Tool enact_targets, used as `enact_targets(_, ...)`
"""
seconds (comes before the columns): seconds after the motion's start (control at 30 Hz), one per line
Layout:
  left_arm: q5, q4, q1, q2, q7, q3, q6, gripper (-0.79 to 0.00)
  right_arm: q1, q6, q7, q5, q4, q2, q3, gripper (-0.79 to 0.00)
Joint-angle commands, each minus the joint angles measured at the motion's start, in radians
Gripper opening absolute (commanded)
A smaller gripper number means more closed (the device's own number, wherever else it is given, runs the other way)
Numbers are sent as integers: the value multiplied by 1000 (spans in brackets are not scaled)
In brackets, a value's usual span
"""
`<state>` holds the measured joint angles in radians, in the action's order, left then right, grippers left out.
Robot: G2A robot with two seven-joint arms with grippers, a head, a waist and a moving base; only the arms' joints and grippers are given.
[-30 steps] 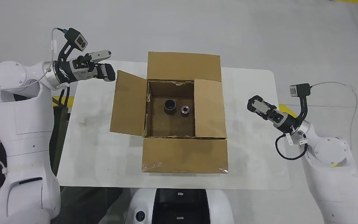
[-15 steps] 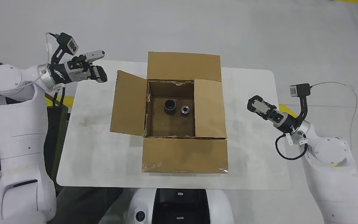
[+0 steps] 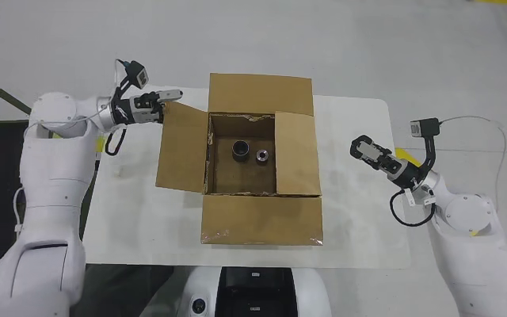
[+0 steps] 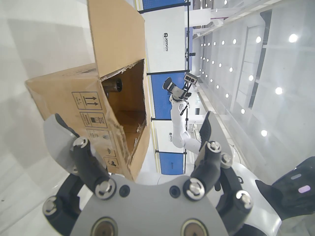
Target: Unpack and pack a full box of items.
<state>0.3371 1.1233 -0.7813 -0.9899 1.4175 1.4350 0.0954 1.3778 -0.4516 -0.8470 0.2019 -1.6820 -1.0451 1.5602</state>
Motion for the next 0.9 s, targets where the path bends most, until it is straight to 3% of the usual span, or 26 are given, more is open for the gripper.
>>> enact_targets(0.0,24,6,13,-6,1,-27,9,0,0,0,0,0,0,0,0,0)
enact_targets(0.47,94,57,99,-22,32,-128,-3,0,0,0,0,0,0,0,0,0)
enact_targets(0.87,92,56,174,-47,24,-261,-28,0,0,0,0,0,0,0,0,0)
